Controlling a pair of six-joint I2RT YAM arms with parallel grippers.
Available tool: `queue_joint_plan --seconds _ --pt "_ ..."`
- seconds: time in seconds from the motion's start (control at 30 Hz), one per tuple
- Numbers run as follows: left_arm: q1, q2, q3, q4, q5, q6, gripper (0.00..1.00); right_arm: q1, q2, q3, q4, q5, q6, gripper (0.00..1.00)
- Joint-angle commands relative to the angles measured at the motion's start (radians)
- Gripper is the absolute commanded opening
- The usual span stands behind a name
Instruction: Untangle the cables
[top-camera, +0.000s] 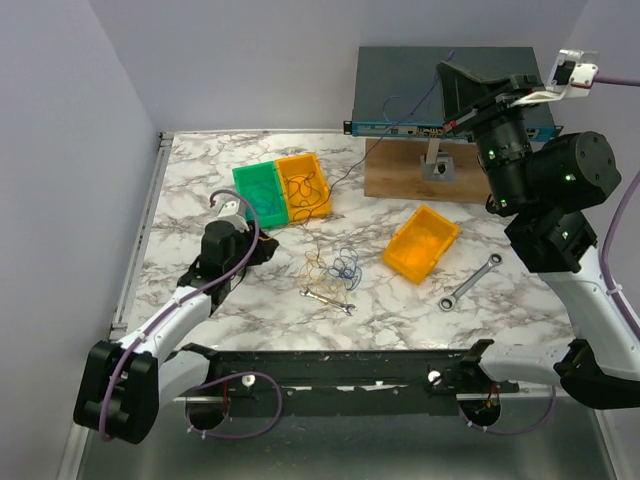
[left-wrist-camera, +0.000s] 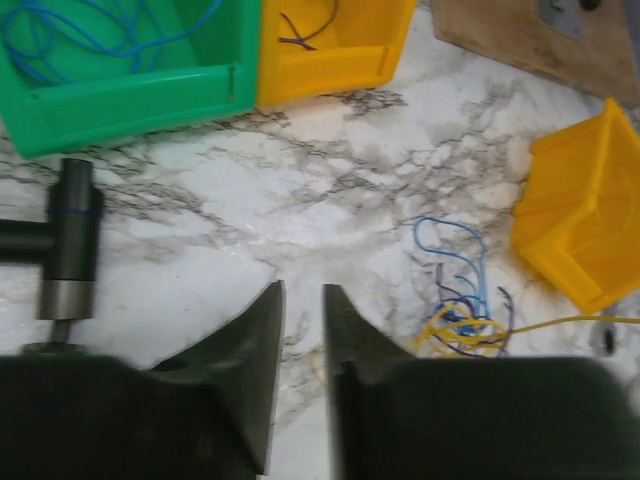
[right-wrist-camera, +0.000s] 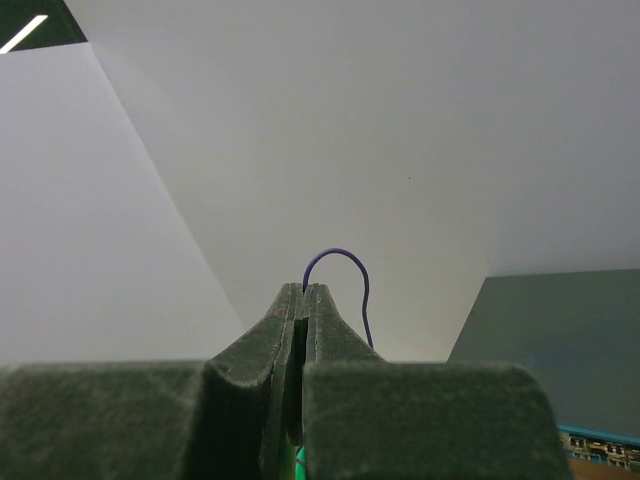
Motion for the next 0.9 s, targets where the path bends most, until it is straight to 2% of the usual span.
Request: queue_joint_plan --seconds 0.0,0.07,0.13,0.33,0.4,0.47,0.53,0.67,0.87 --pt "0.017 -0.044 -0.016 -0.064 -0.147 -0.015 0.57 -0.003 -0.027 0.000 0.026 0.034 -0.026 0.01" --pt "0.019 -0.068 -0.023 -0.080 -0.188 -0.022 0.88 -0.002 -0.034 -0.024 0.019 0.029 -0.026 0.01" --pt "0.020 -0.083 -0.033 -0.062 -0.168 -0.001 0.95 -0.002 -0.043 -0.061 0.017 0.030 -0.019 0.01" --pt "0.020 -0.073 -0.020 -0.062 -0.142 0.023 0.96 -0.002 -0.079 -0.205 0.017 -0.020 0.040 0.01" --pt "0.018 -0.087 -0.053 0.038 -0.026 0.032 0.96 -0.002 -0.089 -0.238 -0.003 -0.047 0.059 0.01" --pt "0.004 -0.098 -0.102 0.214 0.138 0.044 0.95 -0.002 -0.091 -0.252 -0.018 -0.069 0.066 0.01" --pt "-0.051 -0.093 -0.110 0.311 0.207 0.082 0.91 -0.003 -0.088 -0.245 -0.032 -0.074 0.064 0.01" --pt "-0.191 -0.004 -0.027 0.300 0.174 0.190 0.86 -0.002 -0.094 -0.226 -0.042 -0.081 0.065 0.01" --pt "-0.245 0.263 0.163 0.201 0.166 0.162 0.78 -0.002 -0.099 -0.199 -0.049 -0.107 0.078 0.01"
